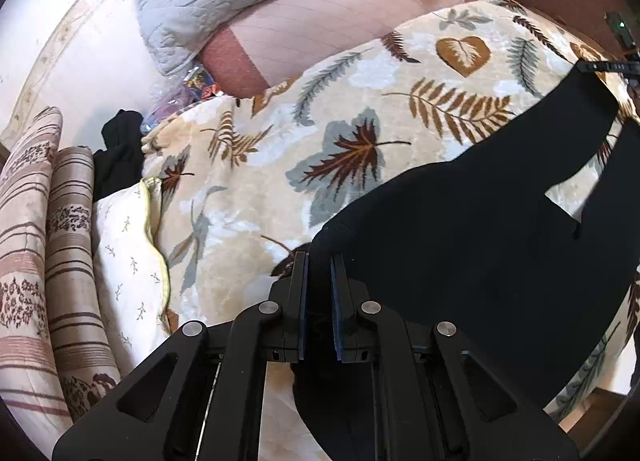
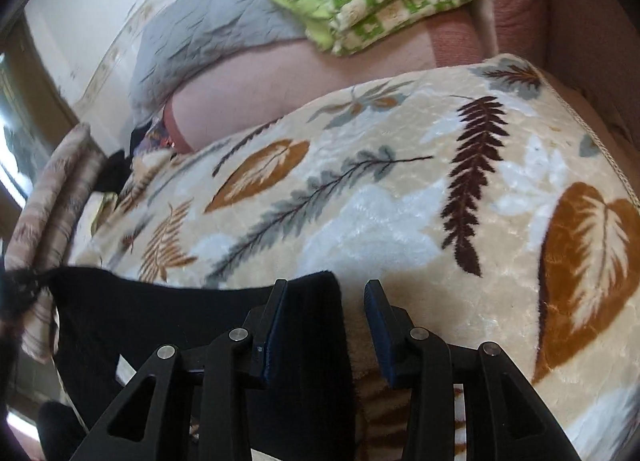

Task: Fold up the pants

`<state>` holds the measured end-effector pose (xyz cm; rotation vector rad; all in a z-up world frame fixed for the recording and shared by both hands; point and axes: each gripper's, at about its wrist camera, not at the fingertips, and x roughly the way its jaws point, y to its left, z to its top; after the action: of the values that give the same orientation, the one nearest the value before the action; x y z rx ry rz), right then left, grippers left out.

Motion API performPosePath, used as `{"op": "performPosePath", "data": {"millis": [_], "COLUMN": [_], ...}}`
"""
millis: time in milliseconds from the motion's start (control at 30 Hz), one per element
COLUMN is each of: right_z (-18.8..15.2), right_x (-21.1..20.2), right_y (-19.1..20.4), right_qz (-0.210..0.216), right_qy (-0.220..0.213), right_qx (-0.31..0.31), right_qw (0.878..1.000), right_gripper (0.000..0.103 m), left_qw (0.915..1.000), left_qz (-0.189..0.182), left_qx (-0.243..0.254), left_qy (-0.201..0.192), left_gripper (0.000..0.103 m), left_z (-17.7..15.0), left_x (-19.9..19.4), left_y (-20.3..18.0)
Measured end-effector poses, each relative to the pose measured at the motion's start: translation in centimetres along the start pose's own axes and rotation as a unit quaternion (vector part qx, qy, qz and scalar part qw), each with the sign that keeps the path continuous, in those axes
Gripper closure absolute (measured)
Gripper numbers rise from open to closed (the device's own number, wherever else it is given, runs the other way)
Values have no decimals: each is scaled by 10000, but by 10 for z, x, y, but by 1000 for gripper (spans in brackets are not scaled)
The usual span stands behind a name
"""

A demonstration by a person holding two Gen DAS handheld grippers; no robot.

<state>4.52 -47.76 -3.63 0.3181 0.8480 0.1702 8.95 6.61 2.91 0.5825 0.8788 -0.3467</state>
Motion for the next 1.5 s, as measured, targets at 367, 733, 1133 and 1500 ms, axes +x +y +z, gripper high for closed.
{"op": "performPosePath", "data": {"millis": [367,733,1133,1500], "right_z": [-13,-107,-169,-171], "right_x": [-41,-125,-131,-131], "right_y": [25,51,48,29], "right_qz": [-198,205,-31,-660], "right_qy": [-430,-251,507,563], "right_qx": [-910,-2213,-2701,-2379], "right_qw": [9947,9747,9615,9674], "right_gripper": [99,99,99,99], "left_qw": [9998,9998,9973,9720], "left_qz": [141,-35,-290,8], "left_qx": [28,-51,-664,-2345], "left_qy": [-103,-164,-115,-128], "left_gripper": [95,95,96,94], "left_z": [-18,-126,-193,-214], "left_x": [-19,-66,-49,-68], "left_y": [1,-19,-32,19]}}
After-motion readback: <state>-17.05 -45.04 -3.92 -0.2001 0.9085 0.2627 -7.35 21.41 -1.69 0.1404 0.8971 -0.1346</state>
